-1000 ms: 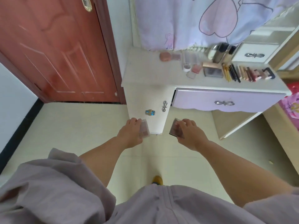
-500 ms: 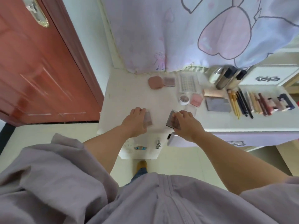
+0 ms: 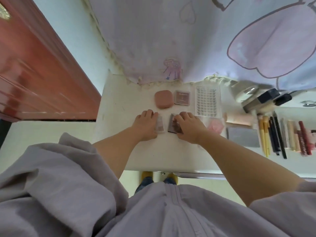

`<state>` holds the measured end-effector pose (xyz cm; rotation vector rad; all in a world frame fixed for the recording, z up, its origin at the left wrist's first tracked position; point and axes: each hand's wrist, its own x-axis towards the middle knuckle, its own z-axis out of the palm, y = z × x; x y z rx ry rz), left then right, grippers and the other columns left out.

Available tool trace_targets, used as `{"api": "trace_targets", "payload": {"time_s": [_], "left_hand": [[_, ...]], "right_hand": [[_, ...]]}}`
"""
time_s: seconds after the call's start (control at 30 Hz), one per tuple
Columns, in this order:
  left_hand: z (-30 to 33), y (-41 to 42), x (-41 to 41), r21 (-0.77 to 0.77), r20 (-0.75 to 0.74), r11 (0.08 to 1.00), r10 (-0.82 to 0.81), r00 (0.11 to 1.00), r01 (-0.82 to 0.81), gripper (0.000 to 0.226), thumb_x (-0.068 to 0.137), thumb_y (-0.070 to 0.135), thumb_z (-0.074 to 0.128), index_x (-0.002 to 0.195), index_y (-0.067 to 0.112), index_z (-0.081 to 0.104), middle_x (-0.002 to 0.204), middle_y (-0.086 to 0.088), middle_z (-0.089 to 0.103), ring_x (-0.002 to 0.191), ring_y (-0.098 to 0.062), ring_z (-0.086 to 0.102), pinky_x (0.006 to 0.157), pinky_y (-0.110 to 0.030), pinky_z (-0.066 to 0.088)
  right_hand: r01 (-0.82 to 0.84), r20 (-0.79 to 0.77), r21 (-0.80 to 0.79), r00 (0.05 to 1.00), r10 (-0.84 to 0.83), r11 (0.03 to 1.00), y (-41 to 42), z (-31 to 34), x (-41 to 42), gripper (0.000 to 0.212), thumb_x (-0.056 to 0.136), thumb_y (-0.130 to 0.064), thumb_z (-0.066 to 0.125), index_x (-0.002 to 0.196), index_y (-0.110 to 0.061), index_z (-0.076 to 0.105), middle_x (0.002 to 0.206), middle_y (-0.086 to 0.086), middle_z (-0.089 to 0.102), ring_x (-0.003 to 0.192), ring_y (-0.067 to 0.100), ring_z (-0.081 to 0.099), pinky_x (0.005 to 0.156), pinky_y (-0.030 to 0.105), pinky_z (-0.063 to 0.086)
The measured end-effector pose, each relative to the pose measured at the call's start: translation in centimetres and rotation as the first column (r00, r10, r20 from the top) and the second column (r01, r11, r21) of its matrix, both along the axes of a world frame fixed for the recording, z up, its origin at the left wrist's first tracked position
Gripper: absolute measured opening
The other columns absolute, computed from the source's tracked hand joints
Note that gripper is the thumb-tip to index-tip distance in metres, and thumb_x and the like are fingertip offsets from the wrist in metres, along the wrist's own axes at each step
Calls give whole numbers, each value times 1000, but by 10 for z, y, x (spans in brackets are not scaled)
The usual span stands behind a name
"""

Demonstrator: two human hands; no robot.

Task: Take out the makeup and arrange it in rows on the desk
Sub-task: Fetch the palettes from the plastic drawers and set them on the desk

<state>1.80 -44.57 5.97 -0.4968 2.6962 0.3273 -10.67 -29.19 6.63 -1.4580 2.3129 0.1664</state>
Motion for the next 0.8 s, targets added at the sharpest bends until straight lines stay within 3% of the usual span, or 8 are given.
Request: {"api": "trace_targets", "payload": {"time_s": [0.23,0.37,0.43,0.5,0.57,0.63,0.73,0.8], "left_hand": [[4,1,-14,-19,107,999,28,994,-26,91,77,48,65,145,14,16,142,-9,26,132,-30,27,111,-45,25],[12,5,-13,-153,-141,986,41,989,-63,66,89,54,45,137,11,30,137,-9,36,126,-27,35,105,-40,29],[16,9,-19,-188,-249,981,-8,969,-40,53,94,47,37,135,13,34,137,-8,37,125,-26,35,105,-39,27],[20,19,-30,-158,-264,987,-72,962,31,53,97,43,32,142,15,27,145,-9,31,131,-28,29,110,-42,20],[20,33,-41,-119,-273,986,-148,951,119,56,98,41,31,148,16,21,151,-10,24,138,-29,22,113,-45,14],[21,53,-48,-130,-307,962,-270,913,241,56,96,41,31,145,14,30,148,-12,32,136,-29,30,110,-48,21],[23,86,-47,-188,-327,881,-472,819,433,57,87,42,33,131,12,50,130,-11,54,121,-27,50,103,-52,35],[21,104,-36,-210,-294,802,-598,746,560,57,87,42,31,132,11,48,126,-11,56,117,-27,53,103,-52,33]], "right_hand": [[-92,-32,-14,995,92,996,0,0,-10,56,87,-50,49,130,-17,38,135,7,37,122,28,38,102,37,32],[7,-111,-192,993,-28,981,6,10,-8,45,95,-43,36,129,-14,45,138,8,42,126,28,40,103,40,29],[110,-124,-265,981,-147,958,17,16,-7,53,93,-44,26,132,-15,46,143,12,41,132,32,37,108,47,25],[222,-149,-273,951,-269,936,33,20,-2,63,91,-47,17,137,-15,45,148,14,37,138,32,32,111,55,21],[339,-197,-252,899,-391,907,54,22,7,63,92,-48,17,139,-15,44,149,14,36,139,31,31,110,59,20],[480,-223,-190,828,-514,856,78,23,23,62,94,-49,16,147,-18,30,156,11,22,145,27,18,113,57,10],[721,-225,-123,649,-727,682,117,14,61,61,97,-50,12,151,-24,3,160,3,-3,147,20,-5,115,52,-6],[828,-226,-87,526,-820,554,133,5,99,59,98,-50,11,151,-26,-2,159,1,-8,146,19,-9,115,52,-8]]}}
